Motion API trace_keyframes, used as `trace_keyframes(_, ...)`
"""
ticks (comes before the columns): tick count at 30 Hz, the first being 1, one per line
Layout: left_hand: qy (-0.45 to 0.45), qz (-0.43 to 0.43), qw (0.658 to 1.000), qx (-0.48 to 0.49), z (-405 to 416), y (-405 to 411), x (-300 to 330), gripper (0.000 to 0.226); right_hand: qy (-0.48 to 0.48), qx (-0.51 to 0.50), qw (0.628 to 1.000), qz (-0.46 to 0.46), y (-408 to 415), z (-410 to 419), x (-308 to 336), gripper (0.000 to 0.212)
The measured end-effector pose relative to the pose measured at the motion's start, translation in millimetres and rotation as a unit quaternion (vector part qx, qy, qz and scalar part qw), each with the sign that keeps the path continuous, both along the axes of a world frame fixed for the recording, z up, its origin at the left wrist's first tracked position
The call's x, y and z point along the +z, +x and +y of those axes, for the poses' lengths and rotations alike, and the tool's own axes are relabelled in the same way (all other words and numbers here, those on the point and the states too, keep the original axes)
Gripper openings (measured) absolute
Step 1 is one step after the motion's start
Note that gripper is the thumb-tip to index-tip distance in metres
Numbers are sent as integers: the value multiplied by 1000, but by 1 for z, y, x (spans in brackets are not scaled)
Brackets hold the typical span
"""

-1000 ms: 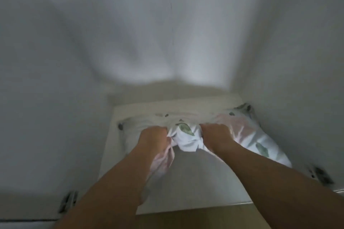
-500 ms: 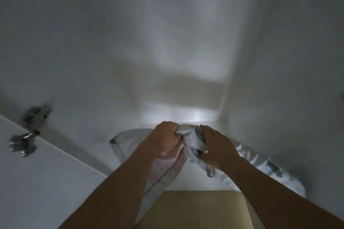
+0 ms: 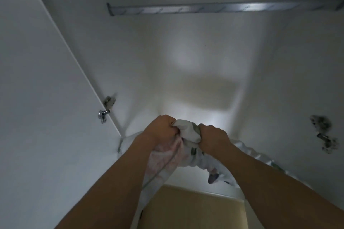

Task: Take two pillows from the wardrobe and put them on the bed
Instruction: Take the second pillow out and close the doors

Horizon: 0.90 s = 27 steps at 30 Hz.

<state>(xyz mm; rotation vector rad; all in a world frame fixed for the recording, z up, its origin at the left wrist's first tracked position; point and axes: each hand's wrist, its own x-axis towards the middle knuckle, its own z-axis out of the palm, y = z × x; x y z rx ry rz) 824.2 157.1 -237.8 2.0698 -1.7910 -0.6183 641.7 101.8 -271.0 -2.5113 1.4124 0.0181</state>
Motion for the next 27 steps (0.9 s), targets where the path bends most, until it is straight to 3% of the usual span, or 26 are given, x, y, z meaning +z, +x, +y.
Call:
trace_keyframes(2, -1, -21, 999, 34, 17, 12, 3, 15, 6, 27, 1000, 6, 18, 4, 12, 25)
trace_keyframes(7, -7, -63, 986, 152, 70, 48, 11, 23, -13, 94, 994, 60, 74, 26, 33, 22)
trace_keyframes(9, -20, -48, 971, 233, 97, 63, 9, 20, -12, 114, 990, 86, 98, 41, 36, 25)
trace_keyframes(11, -44, -5, 940, 338, 130, 73, 2, 32, -2, 129, 986, 107, 120, 57, 38, 28)
trace_keyframes(13, -104, 28, 891, 440, 168, 78, -8, 47, 1, 141, 983, 116, 137, 73, 40, 31)
trace_keyframes(18, -264, 9, 723, 638, 243, 65, -31, 42, 7, 173, 971, 165, 165, 107, 38, 40)
trace_keyframes(21, -310, -36, 636, 706, 261, 55, -38, 43, 31, 165, 962, 217, 171, 121, 34, 45)
trace_keyframes(24, -355, -28, 547, 758, 268, 57, -41, 51, 38, 163, 958, 231, 167, 128, 25, 42)
trace_keyframes(27, -400, 33, 496, 770, 270, 63, -44, 57, 48, 156, 959, 231, 159, 130, 20, 38)
